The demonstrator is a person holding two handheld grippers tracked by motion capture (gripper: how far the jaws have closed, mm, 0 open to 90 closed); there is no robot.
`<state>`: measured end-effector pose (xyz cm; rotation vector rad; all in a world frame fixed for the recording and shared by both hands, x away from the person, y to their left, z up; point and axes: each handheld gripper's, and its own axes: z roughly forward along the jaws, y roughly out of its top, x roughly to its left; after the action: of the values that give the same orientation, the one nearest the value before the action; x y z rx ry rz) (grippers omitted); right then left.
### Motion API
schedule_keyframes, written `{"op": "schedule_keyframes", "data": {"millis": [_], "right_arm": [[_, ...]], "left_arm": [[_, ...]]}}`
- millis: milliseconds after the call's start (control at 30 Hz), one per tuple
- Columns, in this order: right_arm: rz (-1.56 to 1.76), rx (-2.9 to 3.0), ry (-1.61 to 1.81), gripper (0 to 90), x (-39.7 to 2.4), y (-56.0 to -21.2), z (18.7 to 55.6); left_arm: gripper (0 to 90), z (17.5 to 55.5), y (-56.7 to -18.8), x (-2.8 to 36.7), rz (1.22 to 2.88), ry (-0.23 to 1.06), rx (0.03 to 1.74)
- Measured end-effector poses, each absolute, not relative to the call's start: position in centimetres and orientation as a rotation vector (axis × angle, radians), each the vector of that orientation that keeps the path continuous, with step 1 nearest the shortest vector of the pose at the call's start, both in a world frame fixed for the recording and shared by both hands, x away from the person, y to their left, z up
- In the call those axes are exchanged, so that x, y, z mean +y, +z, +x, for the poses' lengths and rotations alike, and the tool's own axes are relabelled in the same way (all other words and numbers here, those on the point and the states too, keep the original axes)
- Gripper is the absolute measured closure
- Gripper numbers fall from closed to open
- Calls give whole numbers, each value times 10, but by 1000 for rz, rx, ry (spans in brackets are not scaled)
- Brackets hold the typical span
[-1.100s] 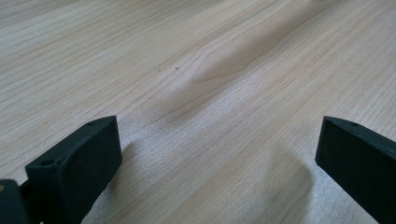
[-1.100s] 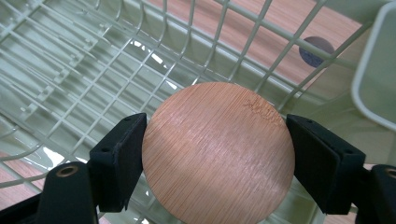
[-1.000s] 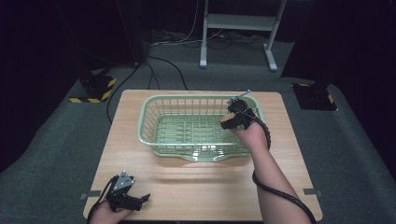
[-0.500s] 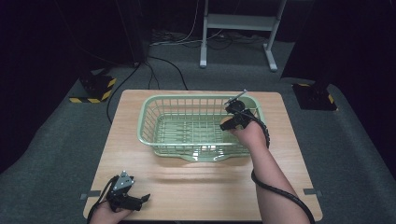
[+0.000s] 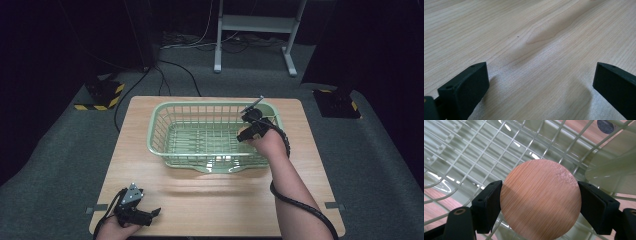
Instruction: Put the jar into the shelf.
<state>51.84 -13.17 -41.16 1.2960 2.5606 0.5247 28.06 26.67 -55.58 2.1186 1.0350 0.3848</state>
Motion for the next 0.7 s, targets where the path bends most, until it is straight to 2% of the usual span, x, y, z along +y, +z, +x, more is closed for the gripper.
{"op": "schedule_keyframes", "data": {"millis": [300,367,467,567,700], "right_arm": [[1319,2554,533,222,-134,-412,518],[1319,2554,546,168,-134,-413,518],[1312,2543,560,132,-134,-412,517],[1301,2528,572,22,-133,-410,513],[1298,2526,609,19,-134,-409,509]], "left_arm": [[6,281,-556,267,2121,386,1035],[7,281,-556,267,2120,386,1035],[6,281,-556,267,2121,386,1035],[6,281,-556,267,2121,386,1035],[6,280,-556,266,2119,386,1036]]}}
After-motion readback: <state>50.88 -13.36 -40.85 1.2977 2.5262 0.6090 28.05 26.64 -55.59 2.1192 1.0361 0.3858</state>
